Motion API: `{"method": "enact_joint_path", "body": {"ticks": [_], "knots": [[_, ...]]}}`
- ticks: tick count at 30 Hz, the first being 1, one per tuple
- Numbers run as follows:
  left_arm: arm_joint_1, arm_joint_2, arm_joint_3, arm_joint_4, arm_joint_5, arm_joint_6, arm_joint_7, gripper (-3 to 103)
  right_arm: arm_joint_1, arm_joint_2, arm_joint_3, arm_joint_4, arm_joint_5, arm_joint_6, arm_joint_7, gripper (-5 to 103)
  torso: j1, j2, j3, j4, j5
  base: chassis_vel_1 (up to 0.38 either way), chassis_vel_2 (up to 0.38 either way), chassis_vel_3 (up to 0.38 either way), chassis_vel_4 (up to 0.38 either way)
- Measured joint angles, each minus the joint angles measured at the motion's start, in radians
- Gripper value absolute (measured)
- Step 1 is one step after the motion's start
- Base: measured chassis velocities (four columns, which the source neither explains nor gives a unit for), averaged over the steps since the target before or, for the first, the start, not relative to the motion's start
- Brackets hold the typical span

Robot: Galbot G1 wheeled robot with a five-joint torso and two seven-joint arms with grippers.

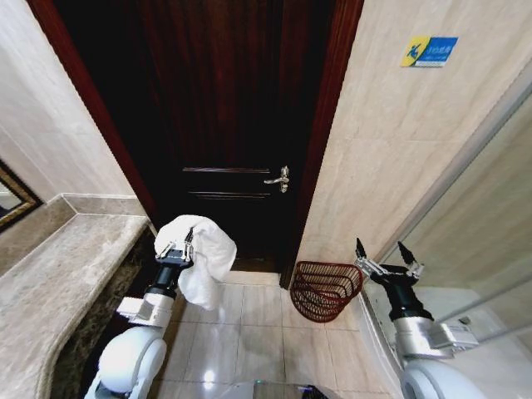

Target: Discard the used towel into the hamper.

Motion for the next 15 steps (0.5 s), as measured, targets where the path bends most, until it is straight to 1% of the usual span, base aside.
{"method": "enact_joint_path", "body": {"ticks": [1, 3, 4, 7, 8, 11, 12, 14, 15], "knots": [[0.000, 0.000, 0.000, 0.000, 0.000, 0.000, 0.000, 11, 0.000, 0.000, 0.000, 0.000, 0.000, 0.000, 0.000, 100, 0.000, 0.000, 0.000, 0.0000, 0.0000, 0.000, 0.000, 0.000, 0.000], [0.002, 0.000, -0.002, -0.001, 0.000, 0.000, 0.000, 11, 0.001, 0.000, -0.003, -0.001, 0.000, 0.000, 0.000, 100, -0.008, -0.018, -0.010, 0.0000, 0.0000, 0.000, 0.000, 0.000, 0.000], [0.002, 0.000, -0.002, -0.001, 0.000, 0.000, 0.000, 11, 0.001, 0.000, -0.003, -0.001, 0.000, 0.000, 0.000, 100, -0.008, -0.018, -0.010, 0.0000, 0.0000, 0.000, 0.000, 0.000, 0.000], [0.004, -0.002, -0.002, 0.000, 0.000, 0.000, 0.000, 11, 0.002, 0.001, -0.006, -0.001, -0.001, 0.000, 0.000, 100, -0.020, -0.045, -0.025, 0.0000, 0.0000, 0.000, 0.000, 0.000, 0.000], [0.004, -0.002, -0.002, 0.000, 0.000, 0.000, 0.000, 11, 0.002, 0.001, -0.006, -0.001, -0.001, 0.000, 0.000, 100, -0.020, -0.045, -0.025, 0.0000, 0.0000, 0.000, 0.000, 0.000, 0.000], [0.004, -0.002, -0.002, 0.003, 0.001, -0.001, 0.000, 11, 0.001, 0.002, -0.006, -0.002, -0.003, 0.002, 0.000, 100, -0.031, -0.068, -0.037, 0.0000, 0.0000, 0.000, 0.000, 0.000, 0.000], [0.004, -0.002, -0.002, 0.003, 0.001, -0.001, 0.000, 11, 0.001, 0.002, -0.006, -0.002, -0.003, 0.002, 0.000, 100, -0.031, -0.068, -0.037, 0.0000, 0.0000, 0.000, 0.000, 0.000, 0.000], [0.002, -0.002, -0.002, 0.004, 0.001, -0.001, 0.000, 11, 0.000, 0.003, -0.006, -0.003, -0.003, 0.004, 0.000, 100, -0.038, -0.082, -0.044, 0.0000, 0.0000, 0.000, 0.000, 0.000, 0.000], [0.001, -0.001, -0.004, 0.005, 0.001, -0.001, 0.000, 11, 0.000, 0.004, -0.007, -0.003, -0.004, 0.004, 0.000, 100, -0.046, -0.100, -0.053, -0.0001, 0.0000, 0.000, 0.000, 0.000, 0.000]]}}
